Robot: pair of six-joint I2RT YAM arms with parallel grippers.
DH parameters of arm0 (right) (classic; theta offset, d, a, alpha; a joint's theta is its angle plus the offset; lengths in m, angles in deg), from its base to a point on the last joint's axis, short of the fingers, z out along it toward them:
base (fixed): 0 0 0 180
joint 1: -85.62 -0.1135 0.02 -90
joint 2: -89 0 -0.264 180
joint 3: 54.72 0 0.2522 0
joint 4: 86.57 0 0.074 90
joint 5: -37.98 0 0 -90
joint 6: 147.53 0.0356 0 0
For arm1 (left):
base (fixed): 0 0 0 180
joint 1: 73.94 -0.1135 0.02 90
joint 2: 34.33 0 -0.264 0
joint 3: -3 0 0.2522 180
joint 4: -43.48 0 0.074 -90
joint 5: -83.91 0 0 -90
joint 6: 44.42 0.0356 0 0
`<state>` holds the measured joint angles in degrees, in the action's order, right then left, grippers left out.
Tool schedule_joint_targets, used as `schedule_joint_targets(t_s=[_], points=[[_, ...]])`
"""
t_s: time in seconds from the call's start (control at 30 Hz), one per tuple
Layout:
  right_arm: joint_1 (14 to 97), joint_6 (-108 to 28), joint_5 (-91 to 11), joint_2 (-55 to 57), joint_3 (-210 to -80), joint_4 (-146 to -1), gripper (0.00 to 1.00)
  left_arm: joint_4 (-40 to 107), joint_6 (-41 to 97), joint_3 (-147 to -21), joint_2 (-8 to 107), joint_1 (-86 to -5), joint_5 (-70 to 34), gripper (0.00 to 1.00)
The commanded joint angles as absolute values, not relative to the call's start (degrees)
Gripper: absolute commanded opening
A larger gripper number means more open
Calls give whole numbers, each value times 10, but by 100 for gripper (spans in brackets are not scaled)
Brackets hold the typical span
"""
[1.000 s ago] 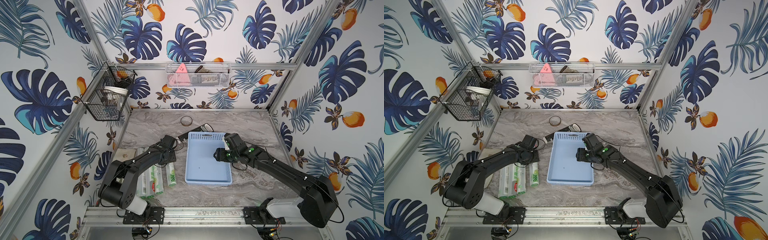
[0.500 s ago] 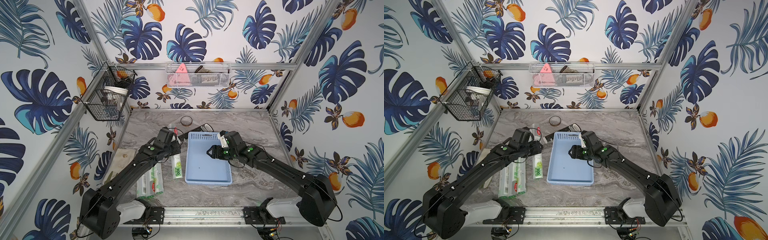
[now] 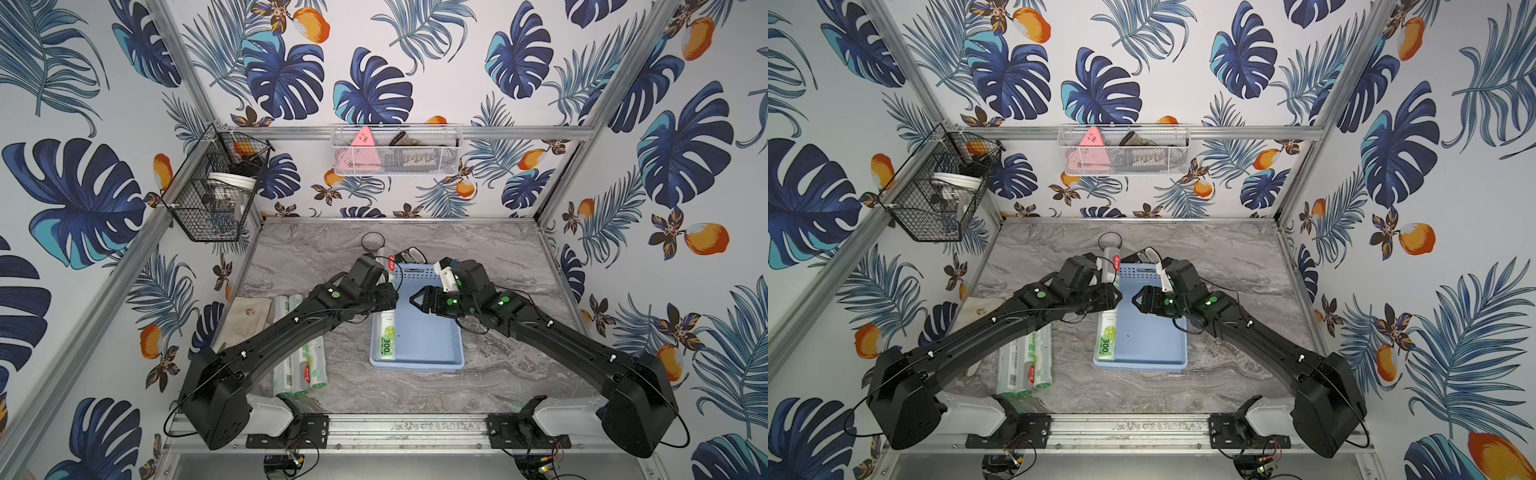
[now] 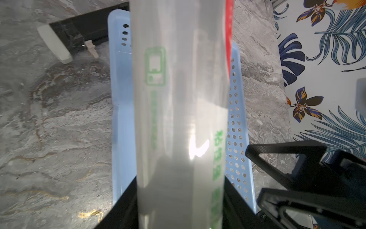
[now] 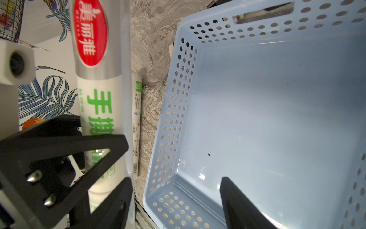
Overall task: Put the plastic wrap into the basket
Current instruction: Place the plastic wrap in the basket.
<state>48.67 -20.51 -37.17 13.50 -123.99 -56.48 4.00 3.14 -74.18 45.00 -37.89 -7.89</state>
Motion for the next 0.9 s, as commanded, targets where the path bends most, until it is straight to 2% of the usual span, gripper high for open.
schedule_joint_targets(t_s=[0.0, 0.37, 0.87], points=[[499, -204, -407, 151, -1231, -541, 74, 92, 16, -760, 472, -363, -65, 23], [593, -210, -389, 199, -1203, -490, 74, 141, -18, -823, 586, -305, -61, 22], [621, -218, -401, 205, -1177, -473, 74, 184, -55, -866, 696, -290, -82, 22]])
